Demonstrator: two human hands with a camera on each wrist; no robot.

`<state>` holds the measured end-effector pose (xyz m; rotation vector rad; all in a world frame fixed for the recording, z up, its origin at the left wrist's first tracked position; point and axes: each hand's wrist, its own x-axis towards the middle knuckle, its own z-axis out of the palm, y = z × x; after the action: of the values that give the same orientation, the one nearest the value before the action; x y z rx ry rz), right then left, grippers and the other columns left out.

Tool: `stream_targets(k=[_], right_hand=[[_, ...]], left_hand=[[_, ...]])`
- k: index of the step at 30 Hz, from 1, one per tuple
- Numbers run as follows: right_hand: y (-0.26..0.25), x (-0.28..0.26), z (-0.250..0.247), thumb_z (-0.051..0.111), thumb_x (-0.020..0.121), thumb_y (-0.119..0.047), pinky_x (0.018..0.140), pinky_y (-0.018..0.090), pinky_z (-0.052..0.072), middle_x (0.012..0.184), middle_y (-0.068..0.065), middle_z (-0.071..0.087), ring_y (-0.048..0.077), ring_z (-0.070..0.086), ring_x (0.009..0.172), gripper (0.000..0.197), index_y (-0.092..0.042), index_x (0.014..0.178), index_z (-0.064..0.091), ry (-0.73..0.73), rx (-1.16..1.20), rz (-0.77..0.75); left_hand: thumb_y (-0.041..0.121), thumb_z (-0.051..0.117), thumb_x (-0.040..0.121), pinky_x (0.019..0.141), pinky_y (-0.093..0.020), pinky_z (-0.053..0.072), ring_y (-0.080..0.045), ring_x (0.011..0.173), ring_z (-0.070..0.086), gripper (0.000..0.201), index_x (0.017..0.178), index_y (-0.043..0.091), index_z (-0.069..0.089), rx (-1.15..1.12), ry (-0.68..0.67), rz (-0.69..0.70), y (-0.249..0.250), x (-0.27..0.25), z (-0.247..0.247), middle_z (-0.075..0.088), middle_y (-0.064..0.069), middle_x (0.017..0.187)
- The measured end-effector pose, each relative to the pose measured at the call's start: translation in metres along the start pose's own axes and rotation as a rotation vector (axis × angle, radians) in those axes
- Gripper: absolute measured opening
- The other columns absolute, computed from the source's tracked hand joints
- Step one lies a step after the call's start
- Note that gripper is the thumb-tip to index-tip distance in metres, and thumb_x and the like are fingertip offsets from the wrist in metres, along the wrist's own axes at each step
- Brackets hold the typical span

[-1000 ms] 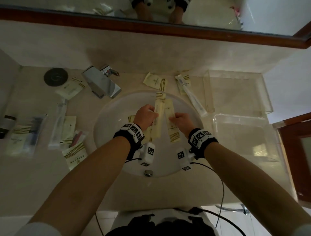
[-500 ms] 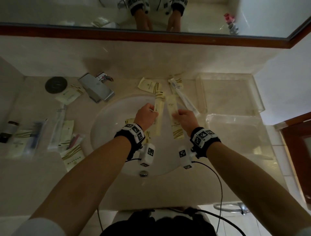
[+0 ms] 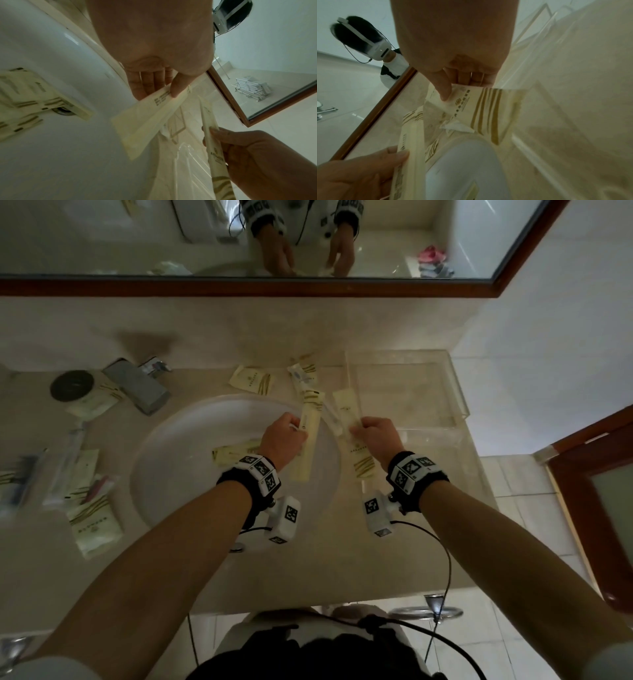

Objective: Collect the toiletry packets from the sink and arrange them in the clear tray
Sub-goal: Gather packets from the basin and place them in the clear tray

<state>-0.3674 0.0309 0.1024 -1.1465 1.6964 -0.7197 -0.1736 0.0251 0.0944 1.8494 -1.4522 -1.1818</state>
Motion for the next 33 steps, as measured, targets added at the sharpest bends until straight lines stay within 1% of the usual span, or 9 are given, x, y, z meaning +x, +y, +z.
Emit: stream_targets(k=[3, 5, 8, 10, 13, 15, 20, 25, 33], right_hand=[[0.006, 0.001, -0.025, 0.061, 0.087, -0.013, 0.073, 0.038, 0.054, 0.078, 0.007, 0.068, 0.023, 0.064, 0.071, 0.012, -0.013, 0.084, 0.073, 0.007, -0.020, -0.024], [0.011, 0.001, -0.040, 0.061, 0.087, -0.016, 0.068, 0.035, 0.051, 0.071, 0.004, 0.065, 0.021, 0.061, 0.066, 0.013, -0.015, 0.079, 0.071, 0.001, -0.074, -0.032], [0.019, 0.002, -0.060, 0.058, 0.089, -0.028, 0.067, 0.033, 0.048, 0.068, 0.002, 0.062, 0.020, 0.059, 0.066, 0.025, -0.010, 0.078, 0.070, -0.016, -0.221, -0.064], [0.023, 0.002, -0.071, 0.054, 0.092, -0.032, 0.071, 0.031, 0.045, 0.076, 0.004, 0.064, 0.022, 0.059, 0.073, 0.027, -0.011, 0.087, 0.070, -0.056, -0.340, -0.084], [0.033, 0.006, -0.084, 0.047, 0.095, -0.021, 0.090, 0.032, 0.045, 0.117, 0.010, 0.065, 0.029, 0.060, 0.106, 0.033, -0.016, 0.123, 0.063, -0.134, -0.538, -0.051], [0.039, 0.010, -0.088, 0.042, 0.093, -0.013, 0.098, 0.033, 0.042, 0.134, 0.011, 0.057, 0.031, 0.054, 0.119, 0.041, -0.019, 0.131, 0.057, -0.181, -0.656, -0.050], [0.052, 0.020, -0.088, 0.040, 0.088, -0.007, 0.100, 0.030, 0.040, 0.137, 0.009, 0.055, 0.028, 0.051, 0.123, 0.048, -0.025, 0.128, 0.060, -0.241, -0.731, -0.079], [0.064, 0.031, -0.088, 0.041, 0.085, -0.005, 0.102, 0.032, 0.041, 0.137, 0.011, 0.054, 0.029, 0.050, 0.123, 0.052, -0.028, 0.126, 0.061, -0.237, -0.782, -0.102], [0.070, 0.040, -0.096, 0.049, 0.091, -0.016, 0.100, 0.037, 0.041, 0.135, 0.005, 0.055, 0.027, 0.050, 0.124, 0.045, -0.030, 0.133, 0.053, -0.283, -0.956, -0.220]], left_hand=[[0.012, 0.056, 0.087, 0.047, -0.018, 0.039, -0.008, 0.062, 0.056, 0.008, 0.094, 0.015, 0.054, 0.005, -0.011, 0.020, 0.014, -0.003, 0.016, 0.057, 0.003, 0.079], [0.014, 0.057, 0.087, 0.049, -0.021, 0.042, -0.013, 0.064, 0.059, 0.008, 0.094, 0.015, 0.055, 0.004, -0.007, 0.023, 0.021, -0.004, 0.027, 0.061, 0.000, 0.081], [0.015, 0.056, 0.086, 0.050, -0.022, 0.044, -0.018, 0.067, 0.061, 0.010, 0.096, 0.014, 0.057, 0.006, -0.009, 0.029, 0.031, -0.007, 0.042, 0.064, -0.004, 0.084], [0.015, 0.056, 0.085, 0.049, -0.020, 0.043, -0.016, 0.065, 0.061, 0.010, 0.095, 0.014, 0.057, 0.010, -0.009, 0.032, 0.036, -0.009, 0.051, 0.064, -0.003, 0.084], [0.016, 0.057, 0.085, 0.052, -0.022, 0.045, -0.015, 0.065, 0.061, 0.010, 0.095, 0.015, 0.058, 0.037, 0.003, 0.043, 0.041, -0.010, 0.062, 0.065, -0.003, 0.084], [0.016, 0.057, 0.084, 0.058, -0.024, 0.048, -0.018, 0.069, 0.062, 0.011, 0.095, 0.015, 0.059, 0.050, 0.016, 0.044, 0.043, -0.009, 0.067, 0.066, -0.004, 0.085], [0.015, 0.057, 0.084, 0.056, -0.023, 0.050, -0.017, 0.068, 0.063, 0.010, 0.094, 0.015, 0.059, 0.060, 0.040, 0.038, 0.044, -0.007, 0.075, 0.065, -0.003, 0.084], [0.016, 0.058, 0.085, 0.067, -0.030, 0.054, -0.020, 0.072, 0.065, 0.010, 0.094, 0.016, 0.058, 0.086, 0.042, 0.035, 0.043, -0.004, 0.080, 0.066, -0.002, 0.086], [0.017, 0.059, 0.085, 0.071, -0.033, 0.056, -0.022, 0.073, 0.067, 0.007, 0.092, 0.017, 0.057, 0.108, 0.002, 0.049, 0.043, 0.005, 0.086, 0.068, -0.002, 0.085]])
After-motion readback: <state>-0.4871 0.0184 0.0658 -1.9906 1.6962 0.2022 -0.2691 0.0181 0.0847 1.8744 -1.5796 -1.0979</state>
